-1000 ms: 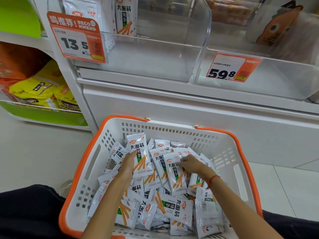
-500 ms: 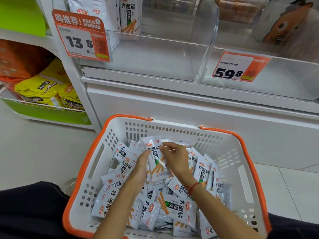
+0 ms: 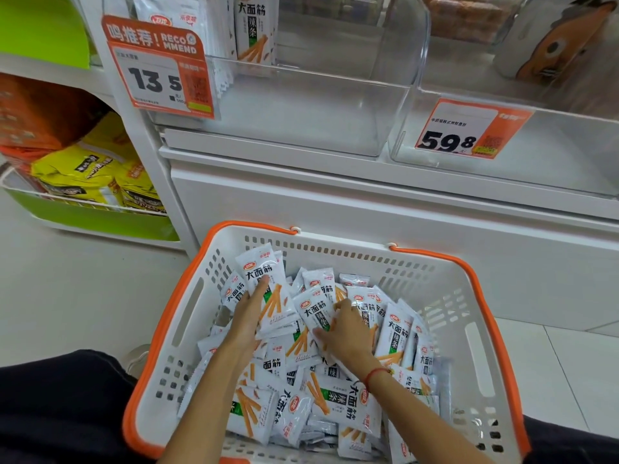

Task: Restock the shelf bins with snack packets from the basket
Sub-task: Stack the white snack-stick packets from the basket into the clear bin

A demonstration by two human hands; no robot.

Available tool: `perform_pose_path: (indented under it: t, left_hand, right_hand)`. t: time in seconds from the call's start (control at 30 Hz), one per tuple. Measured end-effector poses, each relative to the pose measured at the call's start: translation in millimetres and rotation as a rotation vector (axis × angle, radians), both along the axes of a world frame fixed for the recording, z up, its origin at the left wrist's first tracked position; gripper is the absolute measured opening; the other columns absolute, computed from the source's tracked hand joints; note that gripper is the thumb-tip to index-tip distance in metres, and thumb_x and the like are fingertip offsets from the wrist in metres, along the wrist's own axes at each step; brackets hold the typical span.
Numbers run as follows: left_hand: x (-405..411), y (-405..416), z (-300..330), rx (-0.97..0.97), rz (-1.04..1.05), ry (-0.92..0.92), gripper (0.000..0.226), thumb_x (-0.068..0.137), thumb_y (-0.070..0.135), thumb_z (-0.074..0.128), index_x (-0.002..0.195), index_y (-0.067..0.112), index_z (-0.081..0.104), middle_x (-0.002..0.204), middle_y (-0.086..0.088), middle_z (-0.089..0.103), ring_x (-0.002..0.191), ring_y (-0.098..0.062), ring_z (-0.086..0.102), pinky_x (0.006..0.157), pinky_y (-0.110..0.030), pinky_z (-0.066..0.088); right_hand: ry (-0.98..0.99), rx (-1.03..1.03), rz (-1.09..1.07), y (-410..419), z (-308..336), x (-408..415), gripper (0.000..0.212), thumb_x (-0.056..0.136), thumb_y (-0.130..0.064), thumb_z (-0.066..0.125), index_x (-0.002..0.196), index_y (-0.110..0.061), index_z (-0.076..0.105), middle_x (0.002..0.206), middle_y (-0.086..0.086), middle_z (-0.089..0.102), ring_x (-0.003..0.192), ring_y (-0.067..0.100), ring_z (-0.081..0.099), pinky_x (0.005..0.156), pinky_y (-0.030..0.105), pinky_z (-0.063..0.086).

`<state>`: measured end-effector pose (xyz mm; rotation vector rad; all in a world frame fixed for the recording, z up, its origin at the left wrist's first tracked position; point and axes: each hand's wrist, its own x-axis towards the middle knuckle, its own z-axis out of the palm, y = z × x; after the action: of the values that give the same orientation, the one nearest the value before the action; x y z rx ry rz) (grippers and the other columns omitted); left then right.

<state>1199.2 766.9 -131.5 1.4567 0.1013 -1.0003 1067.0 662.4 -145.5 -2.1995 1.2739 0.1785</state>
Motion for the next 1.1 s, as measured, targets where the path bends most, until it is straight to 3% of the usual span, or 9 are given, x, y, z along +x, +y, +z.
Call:
perform_pose_path:
  t: [0.1, 0.23, 0.33, 0.47, 0.6, 0.77, 0.87, 0.97, 1.1]
  left_hand:
    - [0.4, 4.4, -2.4, 0.001, 0.004, 0.02, 0.051, 0.082, 0.055, 0.062, 0.126, 0.03, 0.054, 0.117, -0.002, 0.065, 0.108, -0.024, 0.061, 0.099, -0.049, 0.045]
    - [-1.3, 6.9, 2.0, 0.003, 0.031, 0.098, 0.02, 0.093, 0.028, 0.055, 0.108, 0.018, 0.063, 0.09, -0.008, 0.068, 0.082, -0.025, 0.064, 0.083, -0.042, 0.051]
    - [-3.7, 7.4, 2.2, 0.064, 0.042, 0.111, 0.021, 0.094, 0.022, 0.05, 0.11, 0.014, 0.061, 0.091, -0.011, 0.067, 0.083, -0.029, 0.062, 0.09, -0.045, 0.047]
    - [-5.5, 2.8, -2.8, 0.119, 0.012, 0.116, 0.032, 0.096, 0.021, 0.051, 0.124, 0.007, 0.051, 0.12, -0.018, 0.059, 0.099, -0.032, 0.06, 0.096, -0.048, 0.046]
    - [-12.6, -2.5, -3.9, 0.127, -0.071, 0.053, 0.041, 0.095, 0.025, 0.053, 0.133, 0.012, 0.047, 0.131, -0.008, 0.053, 0.123, -0.028, 0.048, 0.107, -0.047, 0.036]
    - [-14.3, -9.2, 2.3, 0.051, 0.014, 0.093, 0.036, 0.083, 0.037, 0.051, 0.105, 0.012, 0.065, 0.107, -0.01, 0.065, 0.1, -0.027, 0.059, 0.092, -0.039, 0.045]
    - [-10.7, -14.8, 0.3, 0.019, 0.013, 0.112, 0.056, 0.058, 0.05, 0.054, 0.099, 0.012, 0.058, 0.107, -0.009, 0.057, 0.102, -0.024, 0.054, 0.095, -0.039, 0.041]
    - [-15.5, -17.7, 21.8, -0.014, -0.014, 0.087, 0.018, 0.088, 0.027, 0.048, 0.087, 0.012, 0.06, 0.082, -0.012, 0.062, 0.077, -0.026, 0.056, 0.072, -0.032, 0.044]
    - [-19.1, -20.7, 42.8, -0.093, -0.045, 0.025, 0.026, 0.095, 0.019, 0.041, 0.088, 0.015, 0.065, 0.066, -0.004, 0.07, 0.07, -0.023, 0.062, 0.065, -0.03, 0.048]
  right_hand:
    - [-0.034, 0.093, -0.022, -8.9, 6.3, -2.1, 0.054, 0.083, -0.026, 0.07, 0.124, -0.012, 0.037, 0.104, 0.003, 0.06, 0.088, 0.019, 0.058, 0.072, 0.03, 0.048]
    - [0.031, 0.057, -0.002, -26.4, 16.9, -11.5, 0.068, 0.079, -0.029, 0.075, 0.135, -0.013, 0.04, 0.121, 0.007, 0.06, 0.104, 0.022, 0.06, 0.078, 0.028, 0.046]
    - [-0.001, 0.02, -0.004, -38.5, 22.8, -14.2, 0.054, 0.081, -0.024, 0.073, 0.126, -0.011, 0.044, 0.108, 0.005, 0.061, 0.091, 0.018, 0.058, 0.072, 0.026, 0.044]
    - [-0.423, 0.549, -0.131, -47.3, 46.8, -3.0, 0.039, 0.09, -0.006, 0.06, 0.124, -0.002, 0.042, 0.096, 0.007, 0.063, 0.078, 0.019, 0.062, 0.066, 0.023, 0.053]
    - [-0.506, 0.885, -0.02, -35.2, 61.3, 19.4, 0.03, 0.094, -0.004, 0.051, 0.123, -0.011, 0.053, 0.106, 0.002, 0.065, 0.09, 0.017, 0.061, 0.077, 0.025, 0.047]
    - [-0.439, 0.548, -0.097, -8.4, 56.1, 33.9, 0.022, 0.087, -0.01, 0.065, 0.108, -0.006, 0.062, 0.085, 0.003, 0.064, 0.066, 0.015, 0.059, 0.066, 0.028, 0.053]
    - [-0.41, 0.298, -0.059, -5.1, 47.2, 33.3, 0.037, 0.08, -0.024, 0.075, 0.112, -0.012, 0.062, 0.094, 0.002, 0.061, 0.086, 0.025, 0.064, 0.078, 0.037, 0.052]
    - [-0.306, 0.379, 0.021, -6.1, 48.9, 34.9, 0.06, 0.083, -0.034, 0.07, 0.135, -0.014, 0.045, 0.121, 0.007, 0.053, 0.106, 0.022, 0.057, 0.081, 0.028, 0.047]
    - [-0.365, 0.652, 0.01, -0.4, 71.6, 45.7, 0.019, 0.098, -0.019, 0.048, 0.115, -0.016, 0.055, 0.106, 0.008, 0.063, 0.086, 0.017, 0.06, 0.073, 0.021, 0.048]
